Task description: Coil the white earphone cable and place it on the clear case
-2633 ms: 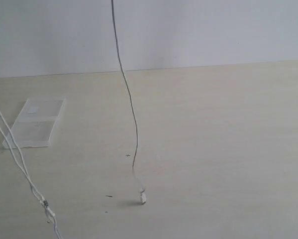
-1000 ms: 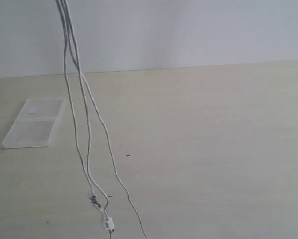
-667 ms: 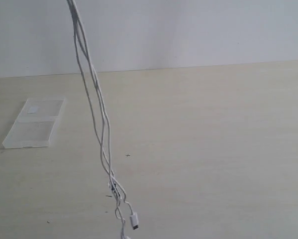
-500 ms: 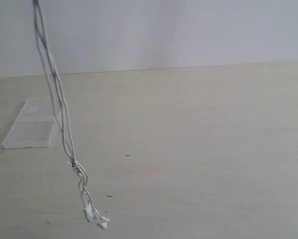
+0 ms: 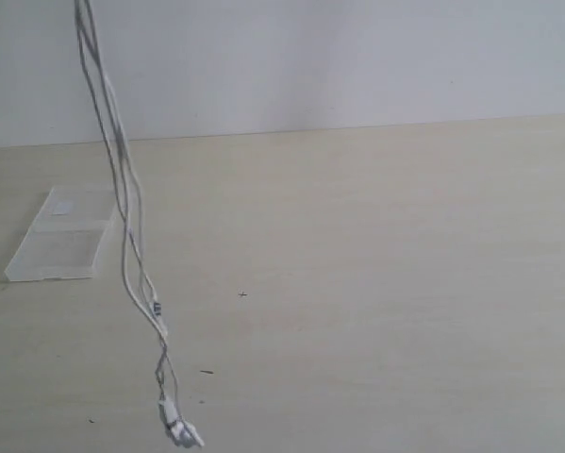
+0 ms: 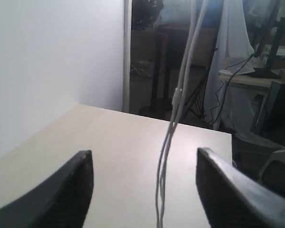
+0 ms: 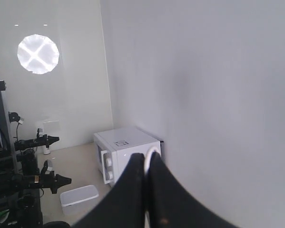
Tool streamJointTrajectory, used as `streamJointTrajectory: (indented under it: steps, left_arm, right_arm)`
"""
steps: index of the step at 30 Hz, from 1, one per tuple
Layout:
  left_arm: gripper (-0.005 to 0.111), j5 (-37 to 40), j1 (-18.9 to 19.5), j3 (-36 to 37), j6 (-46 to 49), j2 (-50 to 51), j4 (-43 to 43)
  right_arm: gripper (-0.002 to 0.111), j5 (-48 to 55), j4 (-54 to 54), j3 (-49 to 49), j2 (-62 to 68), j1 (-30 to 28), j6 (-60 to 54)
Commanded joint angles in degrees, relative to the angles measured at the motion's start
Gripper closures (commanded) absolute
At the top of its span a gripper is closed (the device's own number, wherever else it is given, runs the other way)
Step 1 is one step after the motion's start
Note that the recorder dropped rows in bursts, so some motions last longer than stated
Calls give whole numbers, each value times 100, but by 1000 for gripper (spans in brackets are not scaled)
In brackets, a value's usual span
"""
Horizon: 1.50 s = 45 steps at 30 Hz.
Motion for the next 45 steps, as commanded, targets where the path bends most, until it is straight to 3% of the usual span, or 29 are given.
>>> streamJointTrajectory:
  steps: [1, 6, 30, 40, 45]
  left_arm:
    - [37, -41, -165, 193, 235, -15, -168]
    - [36, 32, -361, 355, 359, -15, -345]
    - [37, 161, -360, 517, 667, 9, -732]
    - [37, 133, -360, 517, 762, 457, -1005]
    - [37, 133, -628, 517, 831, 650, -989]
  right_arm:
    - [108, -81, 61, -38, 16, -6, -37]
    - [108, -128, 89, -38, 26, -6, -52]
    - [108, -354, 303, -38, 144, -6, -99]
    - [108, -354, 476, -38, 144, -6, -206]
    - [108, -354, 476, -38, 144, -6, -206]
